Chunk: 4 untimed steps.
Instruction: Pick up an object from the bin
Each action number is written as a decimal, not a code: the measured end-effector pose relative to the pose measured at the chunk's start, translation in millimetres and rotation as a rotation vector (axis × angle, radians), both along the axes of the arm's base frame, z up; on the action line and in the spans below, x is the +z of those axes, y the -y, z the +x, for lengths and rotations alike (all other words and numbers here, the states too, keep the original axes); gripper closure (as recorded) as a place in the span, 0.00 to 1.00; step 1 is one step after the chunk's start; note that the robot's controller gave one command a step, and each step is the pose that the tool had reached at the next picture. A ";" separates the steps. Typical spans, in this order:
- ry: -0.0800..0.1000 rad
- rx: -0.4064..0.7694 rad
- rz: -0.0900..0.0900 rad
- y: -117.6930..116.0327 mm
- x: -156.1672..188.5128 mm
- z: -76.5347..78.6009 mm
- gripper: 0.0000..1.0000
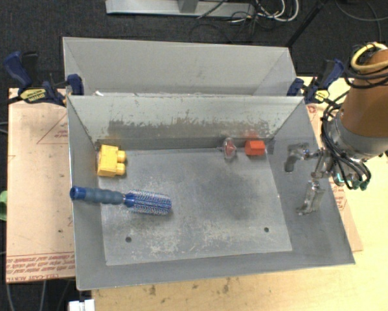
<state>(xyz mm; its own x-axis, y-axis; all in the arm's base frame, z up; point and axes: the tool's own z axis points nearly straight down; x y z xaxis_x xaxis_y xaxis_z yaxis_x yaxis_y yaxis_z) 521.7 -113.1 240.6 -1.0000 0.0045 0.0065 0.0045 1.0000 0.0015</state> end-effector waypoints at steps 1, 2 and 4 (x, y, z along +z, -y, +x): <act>-0.001 0.090 0.004 -72.0 -83.5 -11.1 0.00; 0.007 0.083 -0.001 -67.9 -79.5 -9.3 1.00; 0.017 0.058 -0.002 -45.8 17.6 -26.3 1.00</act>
Offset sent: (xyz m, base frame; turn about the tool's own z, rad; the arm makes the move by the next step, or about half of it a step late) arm -0.0097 0.0671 -0.0789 -0.0821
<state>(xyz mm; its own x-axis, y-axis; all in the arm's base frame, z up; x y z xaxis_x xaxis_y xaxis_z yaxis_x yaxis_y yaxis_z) 495.4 -67.3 258.2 -0.9985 -0.0537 -0.0102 -0.0537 0.9986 -0.0012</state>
